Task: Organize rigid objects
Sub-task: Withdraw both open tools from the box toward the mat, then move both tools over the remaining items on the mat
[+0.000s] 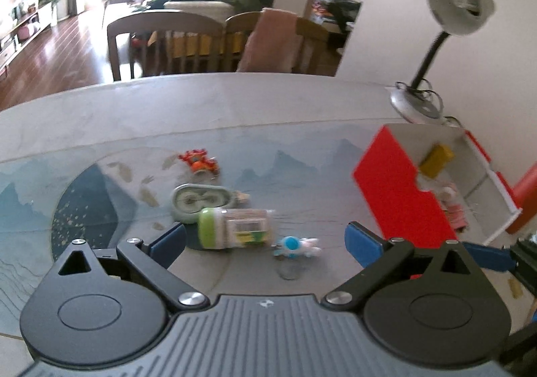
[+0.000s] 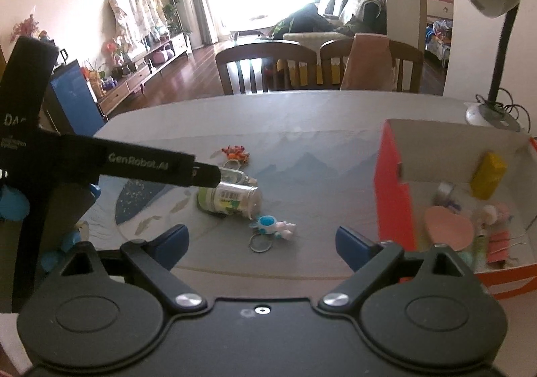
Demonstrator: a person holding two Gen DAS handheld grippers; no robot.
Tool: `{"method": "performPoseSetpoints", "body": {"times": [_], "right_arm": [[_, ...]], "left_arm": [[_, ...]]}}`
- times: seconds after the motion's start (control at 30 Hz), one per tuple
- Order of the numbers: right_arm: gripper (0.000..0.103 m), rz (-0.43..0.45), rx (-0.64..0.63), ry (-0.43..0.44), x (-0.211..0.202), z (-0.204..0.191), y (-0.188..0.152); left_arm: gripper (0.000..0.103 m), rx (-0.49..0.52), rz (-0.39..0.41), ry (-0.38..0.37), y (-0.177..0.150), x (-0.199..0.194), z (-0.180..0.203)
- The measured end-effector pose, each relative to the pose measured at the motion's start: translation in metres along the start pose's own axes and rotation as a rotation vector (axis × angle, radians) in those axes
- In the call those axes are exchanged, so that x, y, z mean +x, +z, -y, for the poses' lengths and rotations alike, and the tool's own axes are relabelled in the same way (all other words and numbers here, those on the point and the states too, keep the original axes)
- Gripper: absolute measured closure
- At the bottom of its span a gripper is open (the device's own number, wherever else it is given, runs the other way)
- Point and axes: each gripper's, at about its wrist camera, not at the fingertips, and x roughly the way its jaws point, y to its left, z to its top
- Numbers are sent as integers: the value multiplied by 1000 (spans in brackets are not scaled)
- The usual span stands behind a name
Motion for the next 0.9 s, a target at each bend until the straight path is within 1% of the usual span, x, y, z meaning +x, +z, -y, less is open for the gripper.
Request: {"method": "performPoseSetpoints", "body": {"times": [0.1,0.27,0.5,0.63,0.73,0.9], "right_arm": [[9,-10,6,-12,19,-3,-2],[9,-31,16,-33,49,-5,-4],[14,-80,-3,-47,94,2,-7],[16,-98,-17,-45,110,2,-9],[18,-108,-26,-43,120,2,-12],[22,-116,-30,-45,130,1,-14]], "left_arm": [[2,-21,-15,11,-2,13,-10],[2,-29,-42,7,-5,39,-17],[2,-47,-72,17,-1,73,-23],[2,-63,-98,43,-2,90,-24],[2,-57,-104,62,-4,98,-21],[2,-80,-105,71,-4,108,-21]]}}
